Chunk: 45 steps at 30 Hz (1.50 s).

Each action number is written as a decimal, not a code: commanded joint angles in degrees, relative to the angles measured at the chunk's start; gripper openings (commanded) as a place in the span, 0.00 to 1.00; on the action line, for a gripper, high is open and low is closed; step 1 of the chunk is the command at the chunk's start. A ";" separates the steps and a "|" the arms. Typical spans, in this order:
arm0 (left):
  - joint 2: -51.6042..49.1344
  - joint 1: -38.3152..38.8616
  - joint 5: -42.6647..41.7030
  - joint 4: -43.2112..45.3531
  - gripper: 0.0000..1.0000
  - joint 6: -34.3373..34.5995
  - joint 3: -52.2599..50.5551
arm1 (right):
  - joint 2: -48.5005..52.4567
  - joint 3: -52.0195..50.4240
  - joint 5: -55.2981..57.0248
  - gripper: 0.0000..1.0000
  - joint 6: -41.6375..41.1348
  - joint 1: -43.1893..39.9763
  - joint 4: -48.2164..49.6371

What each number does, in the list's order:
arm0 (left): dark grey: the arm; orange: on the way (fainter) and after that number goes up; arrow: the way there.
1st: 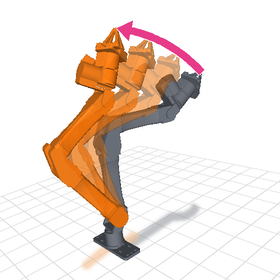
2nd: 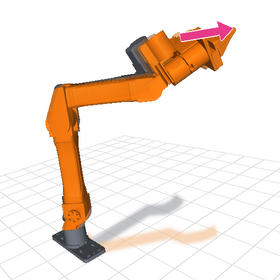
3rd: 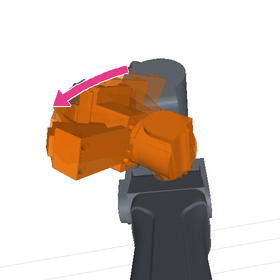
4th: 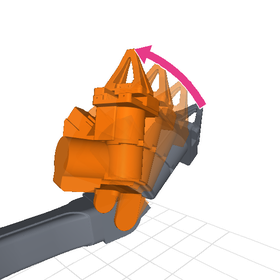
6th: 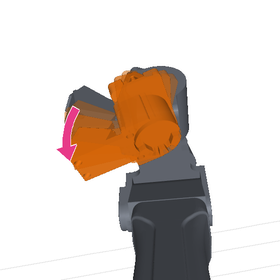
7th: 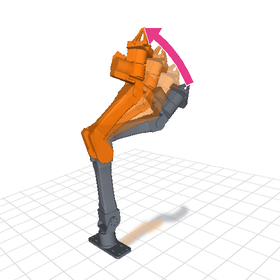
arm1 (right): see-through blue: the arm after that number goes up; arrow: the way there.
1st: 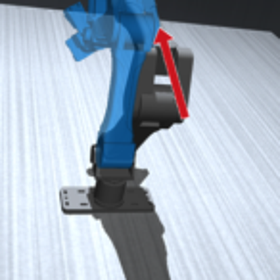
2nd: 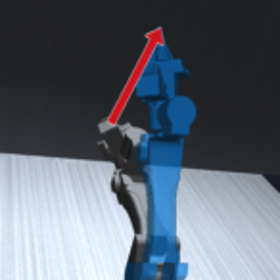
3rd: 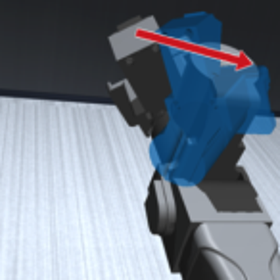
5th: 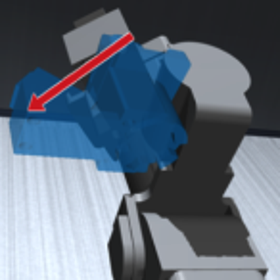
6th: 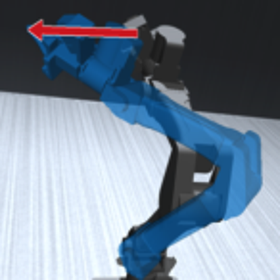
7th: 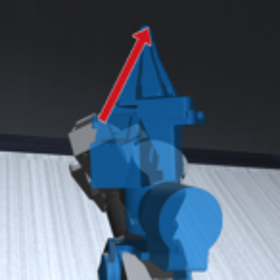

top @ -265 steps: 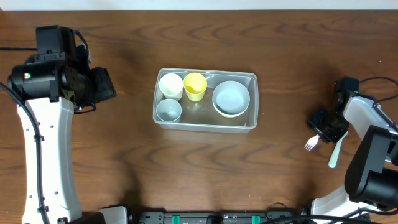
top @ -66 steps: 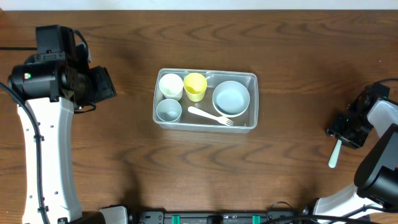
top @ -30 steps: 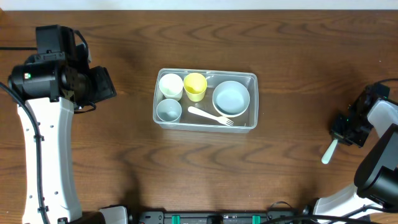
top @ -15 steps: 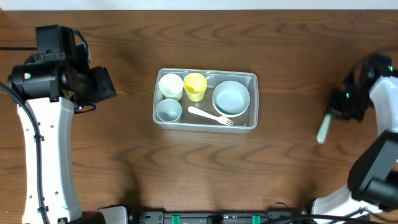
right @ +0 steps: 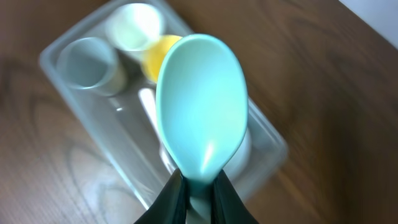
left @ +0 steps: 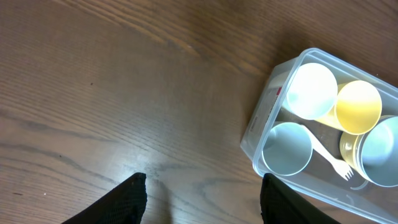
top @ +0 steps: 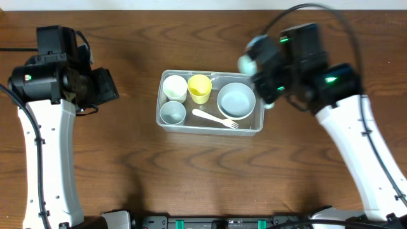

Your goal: Pack container

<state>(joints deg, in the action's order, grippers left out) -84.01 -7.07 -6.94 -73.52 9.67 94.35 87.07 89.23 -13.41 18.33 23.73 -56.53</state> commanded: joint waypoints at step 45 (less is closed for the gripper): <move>-0.22 -0.15 0.09 -0.22 0.64 0.24 -0.17 | 5.84 -0.04 25.11 0.54 -18.86 9.33 8.59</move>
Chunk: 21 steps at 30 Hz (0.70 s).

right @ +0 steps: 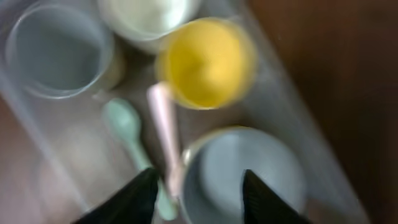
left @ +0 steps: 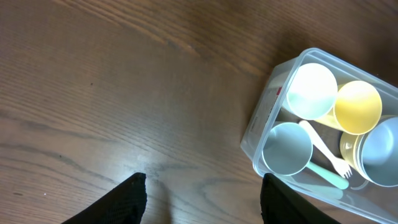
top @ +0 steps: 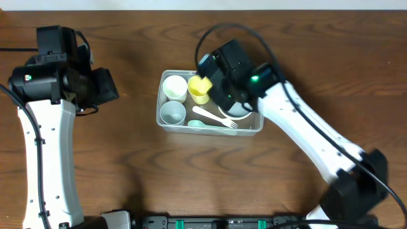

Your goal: Pack container

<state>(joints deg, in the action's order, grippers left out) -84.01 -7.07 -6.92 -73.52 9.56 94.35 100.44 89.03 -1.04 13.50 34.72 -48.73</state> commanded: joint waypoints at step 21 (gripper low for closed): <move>-0.22 10.27 5.44 1.95 0.98 -5.90 -0.17 | -21.90 0.15 11.54 0.99 -28.92 -34.23 -6.78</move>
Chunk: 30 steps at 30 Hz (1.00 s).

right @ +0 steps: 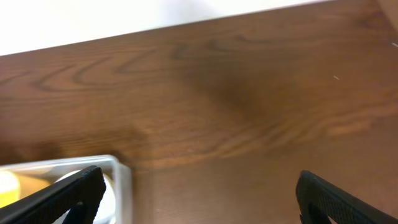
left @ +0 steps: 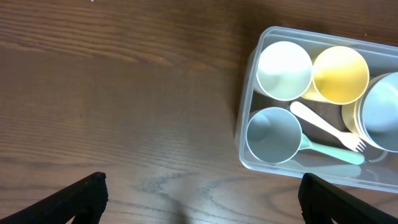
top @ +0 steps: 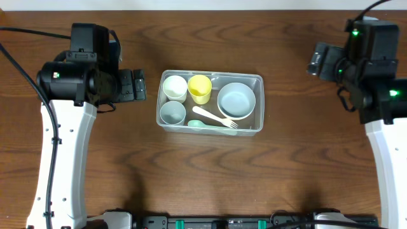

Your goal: Pack container

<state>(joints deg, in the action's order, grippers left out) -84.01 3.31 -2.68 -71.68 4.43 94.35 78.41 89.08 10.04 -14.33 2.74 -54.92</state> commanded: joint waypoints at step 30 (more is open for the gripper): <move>57.72 0.04 0.11 6.32 0.98 -2.01 -30.88 | -52.63 -41.97 -0.79 0.99 -6.01 -4.13 -2.78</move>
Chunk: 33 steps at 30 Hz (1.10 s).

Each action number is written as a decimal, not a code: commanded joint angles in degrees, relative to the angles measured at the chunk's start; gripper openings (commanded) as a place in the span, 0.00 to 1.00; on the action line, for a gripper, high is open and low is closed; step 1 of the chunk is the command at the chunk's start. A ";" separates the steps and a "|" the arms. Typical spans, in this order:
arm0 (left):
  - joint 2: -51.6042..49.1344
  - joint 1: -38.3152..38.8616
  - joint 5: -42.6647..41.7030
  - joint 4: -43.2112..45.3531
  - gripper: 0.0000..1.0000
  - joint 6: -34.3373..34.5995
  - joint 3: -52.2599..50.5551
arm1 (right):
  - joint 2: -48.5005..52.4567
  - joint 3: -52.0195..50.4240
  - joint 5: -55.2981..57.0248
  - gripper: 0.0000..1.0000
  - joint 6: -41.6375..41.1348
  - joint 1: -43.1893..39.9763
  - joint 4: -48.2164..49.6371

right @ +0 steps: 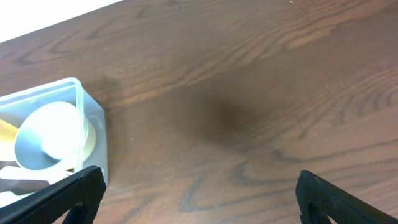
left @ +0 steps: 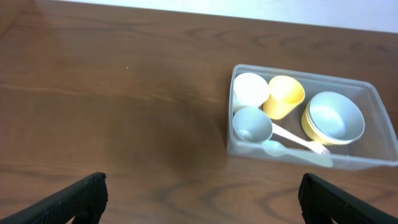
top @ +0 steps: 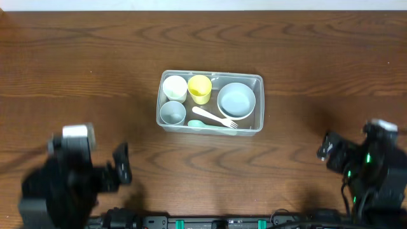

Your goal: Pack container

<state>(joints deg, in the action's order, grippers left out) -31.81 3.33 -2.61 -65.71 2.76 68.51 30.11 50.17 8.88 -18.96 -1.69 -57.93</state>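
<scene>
The clear plastic container sits mid-table. It holds a white cup, a yellow cup, a grey-blue cup, a pale blue bowl, a white fork and a teal spoon. My left gripper is open and bare, well short of the container. My right gripper is open too, with nothing in it; the container's corner and the bowl show at its left.
The left arm is low at the table's front left, the right arm at the front right. Bare brown wood surrounds the container on all sides.
Both arms stood level with the container, at its left and far right. Now both sit at the table's front edge, far from it. Both grippers remain wide open; the container's contents are unchanged.
My right gripper first held the teal spoon above the container. Then the spoon lay inside beside the fork, with that gripper open over it. Later the right arm was off to the far right and the left gripper wider open. Now both arms are at the front.
</scene>
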 commanded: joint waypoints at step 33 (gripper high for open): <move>14.34 0.02 -2.93 -1.73 0.98 4.20 -10.16 | -9.35 -4.87 -1.49 0.99 -1.70 0.31 -5.60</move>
<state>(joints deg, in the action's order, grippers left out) -17.52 3.33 -4.80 -67.33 6.22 58.54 21.23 45.67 6.90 -20.40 -1.69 -63.11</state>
